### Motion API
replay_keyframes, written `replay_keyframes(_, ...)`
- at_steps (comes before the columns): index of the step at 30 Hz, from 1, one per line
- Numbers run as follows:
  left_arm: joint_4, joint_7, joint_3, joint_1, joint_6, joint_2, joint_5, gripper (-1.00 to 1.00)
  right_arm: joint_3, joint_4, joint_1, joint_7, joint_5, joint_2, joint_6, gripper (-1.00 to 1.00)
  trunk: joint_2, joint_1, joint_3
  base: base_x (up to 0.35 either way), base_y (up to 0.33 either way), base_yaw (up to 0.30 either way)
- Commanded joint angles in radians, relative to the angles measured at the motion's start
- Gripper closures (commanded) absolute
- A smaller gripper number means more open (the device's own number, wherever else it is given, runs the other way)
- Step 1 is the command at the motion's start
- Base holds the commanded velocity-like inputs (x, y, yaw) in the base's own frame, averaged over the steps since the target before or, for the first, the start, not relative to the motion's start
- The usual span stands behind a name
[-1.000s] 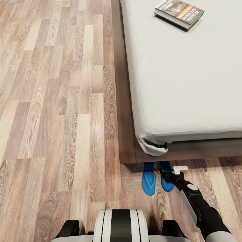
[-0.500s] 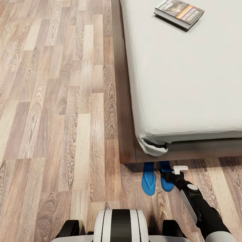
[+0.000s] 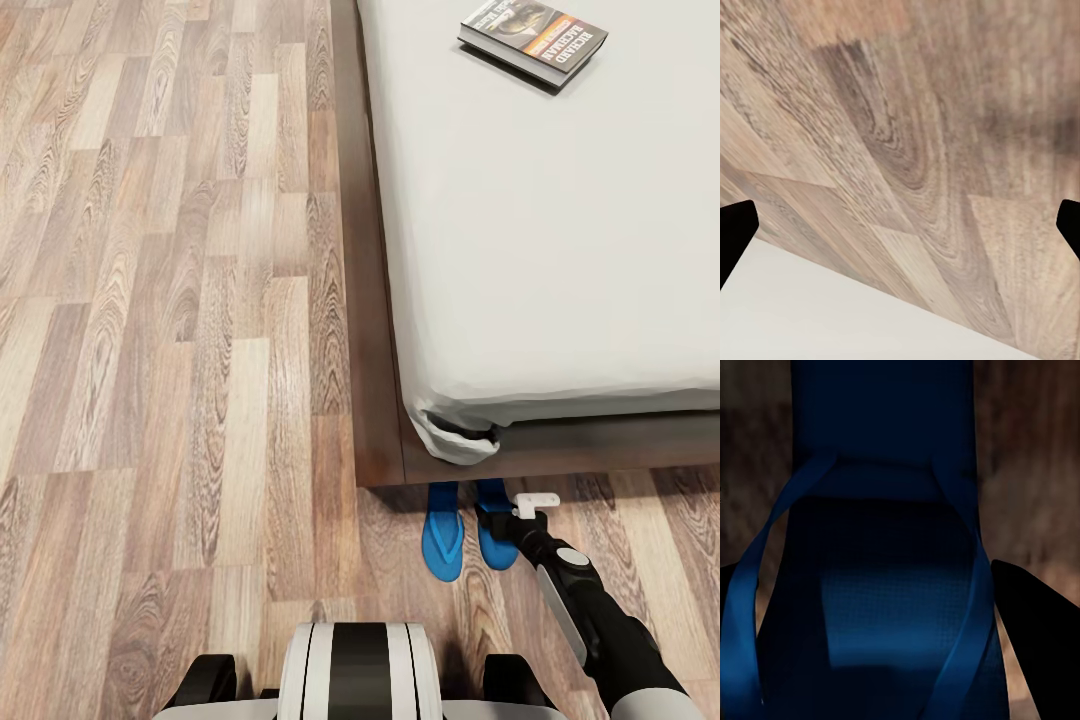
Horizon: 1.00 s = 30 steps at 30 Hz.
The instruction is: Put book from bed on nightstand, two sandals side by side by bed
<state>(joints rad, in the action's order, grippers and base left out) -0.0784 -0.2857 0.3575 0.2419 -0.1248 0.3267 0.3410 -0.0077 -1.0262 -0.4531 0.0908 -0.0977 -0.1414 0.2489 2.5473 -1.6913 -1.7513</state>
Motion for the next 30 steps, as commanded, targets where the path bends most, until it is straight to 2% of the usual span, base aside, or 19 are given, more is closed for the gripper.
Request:
replay_keyframes(1,0.000,-0.003,0.009,0.000,-0.003,0.000,0.009,-1.00,0.015,0.018,0.001,0.005,-0.020,0.000,0.006,1.00,0.000,0.000,-0.001,0.000,0.000,0.000)
replay_keyframes(8,0.000,-0.003,0.009,0.000,-0.002,0.000,0.009,-1.00,0.015,0.019,0.001,0.006,-0.020,0.000,0.006,1.00,0.000,0.000,-0.001,0.000,0.000,0.000)
replay_keyframes(9,0.000,-0.003,0.009,0.000,-0.002,0.000,0.009,-1.00,0.015,0.019,0.001,0.006,-0.020,0.000,0.007,-1.00,0.000,0.000,-0.001,0.000,0.000,0.000)
replay_keyframes(30,0.000,-0.004,0.009,0.000,-0.003,0.000,0.009,-1.00,0.015,0.020,0.001,0.006,-0.019,-0.001,0.007,-1.00,0.000,0.000,-0.001,0.000,0.000,0.000)
